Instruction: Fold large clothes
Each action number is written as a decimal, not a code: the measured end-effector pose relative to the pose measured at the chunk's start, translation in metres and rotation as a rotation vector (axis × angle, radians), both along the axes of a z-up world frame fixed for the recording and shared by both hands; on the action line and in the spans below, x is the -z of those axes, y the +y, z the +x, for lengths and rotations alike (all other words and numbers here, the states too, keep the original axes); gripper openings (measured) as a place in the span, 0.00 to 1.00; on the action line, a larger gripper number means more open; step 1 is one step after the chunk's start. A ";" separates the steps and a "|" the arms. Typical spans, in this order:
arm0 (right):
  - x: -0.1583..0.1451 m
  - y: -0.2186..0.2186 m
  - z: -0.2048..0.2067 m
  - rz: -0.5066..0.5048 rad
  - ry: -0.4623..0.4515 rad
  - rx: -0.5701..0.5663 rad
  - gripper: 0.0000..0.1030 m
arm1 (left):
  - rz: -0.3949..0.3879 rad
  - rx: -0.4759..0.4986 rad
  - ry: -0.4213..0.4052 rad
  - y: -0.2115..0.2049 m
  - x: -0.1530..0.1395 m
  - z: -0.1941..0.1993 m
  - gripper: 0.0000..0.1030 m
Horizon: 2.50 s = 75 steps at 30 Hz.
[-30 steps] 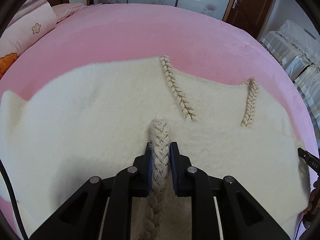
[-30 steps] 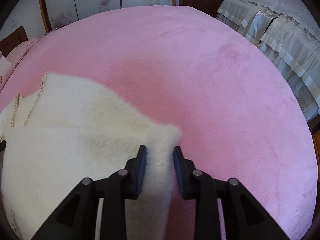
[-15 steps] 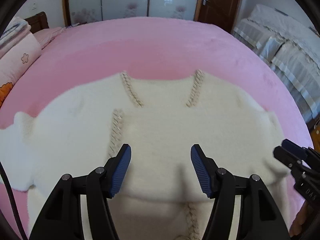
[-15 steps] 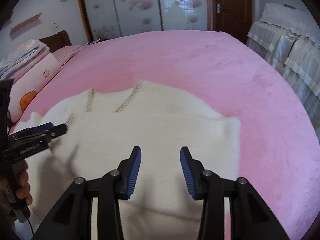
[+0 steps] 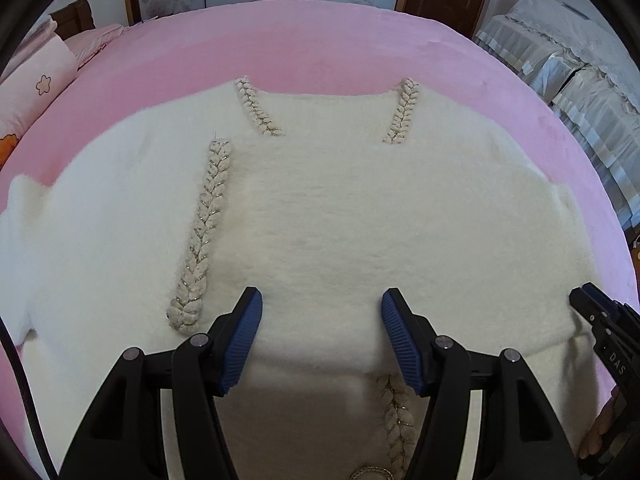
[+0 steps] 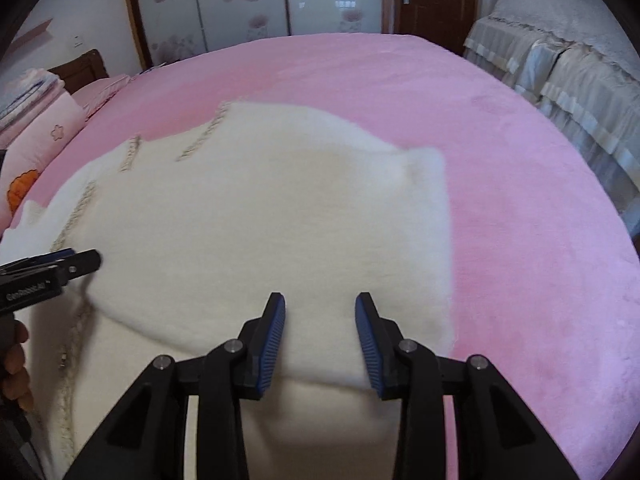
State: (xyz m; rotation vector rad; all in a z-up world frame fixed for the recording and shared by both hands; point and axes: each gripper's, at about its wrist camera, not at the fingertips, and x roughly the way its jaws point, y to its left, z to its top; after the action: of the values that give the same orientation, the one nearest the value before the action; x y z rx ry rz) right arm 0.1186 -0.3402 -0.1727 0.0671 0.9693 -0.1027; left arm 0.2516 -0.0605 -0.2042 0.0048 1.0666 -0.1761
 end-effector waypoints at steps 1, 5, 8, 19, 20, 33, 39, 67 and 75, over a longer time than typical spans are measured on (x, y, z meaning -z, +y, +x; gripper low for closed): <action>0.002 -0.010 -0.001 -0.011 0.004 0.014 0.20 | -0.002 -0.002 0.001 0.002 0.001 0.002 0.59; 0.002 -0.033 -0.005 0.020 0.018 0.016 0.00 | -0.029 -0.015 0.007 0.009 0.004 0.002 0.59; 0.002 -0.031 -0.009 0.000 0.011 0.033 0.00 | -0.020 -0.006 0.003 0.009 0.005 0.001 0.59; 0.009 -0.024 -0.006 -0.022 0.032 0.051 0.02 | -0.020 -0.002 0.018 0.011 0.005 0.004 0.59; 0.008 -0.023 -0.006 -0.022 0.037 0.053 0.03 | -0.019 -0.001 0.022 0.011 0.004 0.005 0.59; -0.014 -0.016 -0.021 0.162 0.037 0.063 0.48 | 0.009 -0.040 0.048 0.022 -0.018 -0.016 0.60; -0.022 -0.005 -0.038 0.115 0.077 0.094 0.48 | -0.006 -0.064 0.052 0.027 -0.032 -0.041 0.60; -0.126 0.198 -0.118 -0.058 -0.044 -0.169 0.48 | -0.095 -0.021 -0.122 0.185 -0.157 -0.159 0.66; -0.144 0.278 -0.090 -0.046 -0.112 -0.232 0.48 | -0.140 -0.169 -0.132 0.310 -0.149 -0.133 0.66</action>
State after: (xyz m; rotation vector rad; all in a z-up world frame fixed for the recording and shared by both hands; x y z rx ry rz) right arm 0.0285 -0.0625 -0.0284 -0.0816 0.8564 0.0914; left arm 0.1182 0.2498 -0.0555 -0.1966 0.9163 -0.0960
